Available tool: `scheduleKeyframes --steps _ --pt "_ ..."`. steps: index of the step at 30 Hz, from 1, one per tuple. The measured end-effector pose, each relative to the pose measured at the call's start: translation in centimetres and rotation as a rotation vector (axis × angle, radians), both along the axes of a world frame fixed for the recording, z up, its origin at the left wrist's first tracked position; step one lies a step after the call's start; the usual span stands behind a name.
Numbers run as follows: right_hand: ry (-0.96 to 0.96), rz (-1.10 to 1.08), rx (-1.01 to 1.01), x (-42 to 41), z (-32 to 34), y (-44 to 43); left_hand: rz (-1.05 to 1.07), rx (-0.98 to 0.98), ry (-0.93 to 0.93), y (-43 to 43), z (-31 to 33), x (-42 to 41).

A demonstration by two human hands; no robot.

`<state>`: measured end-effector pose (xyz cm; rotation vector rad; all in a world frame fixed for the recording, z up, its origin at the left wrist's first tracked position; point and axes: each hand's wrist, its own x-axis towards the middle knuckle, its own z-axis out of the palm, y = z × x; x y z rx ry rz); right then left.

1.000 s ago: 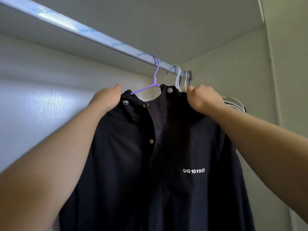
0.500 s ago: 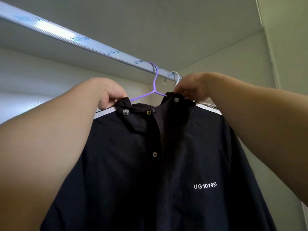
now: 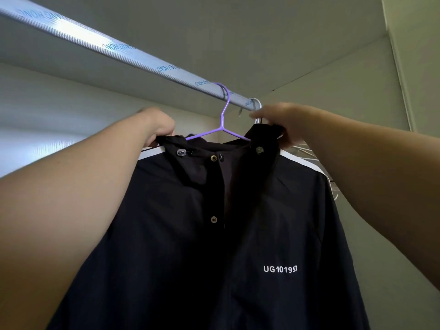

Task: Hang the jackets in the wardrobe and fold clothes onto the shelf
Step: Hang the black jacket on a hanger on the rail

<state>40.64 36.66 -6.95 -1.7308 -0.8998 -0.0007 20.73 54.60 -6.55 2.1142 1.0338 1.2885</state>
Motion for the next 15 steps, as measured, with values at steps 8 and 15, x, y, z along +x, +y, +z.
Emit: scheduleKeyframes --steps 8,15 --pt "-0.367 -0.417 -0.047 0.8 0.3 0.5 0.018 0.117 -0.163 2.8 0.3 -1.0" --pt "-0.589 -0.52 0.063 1.3 0.3 1.9 -0.012 0.281 -0.141 1.8 -0.1 0.1"
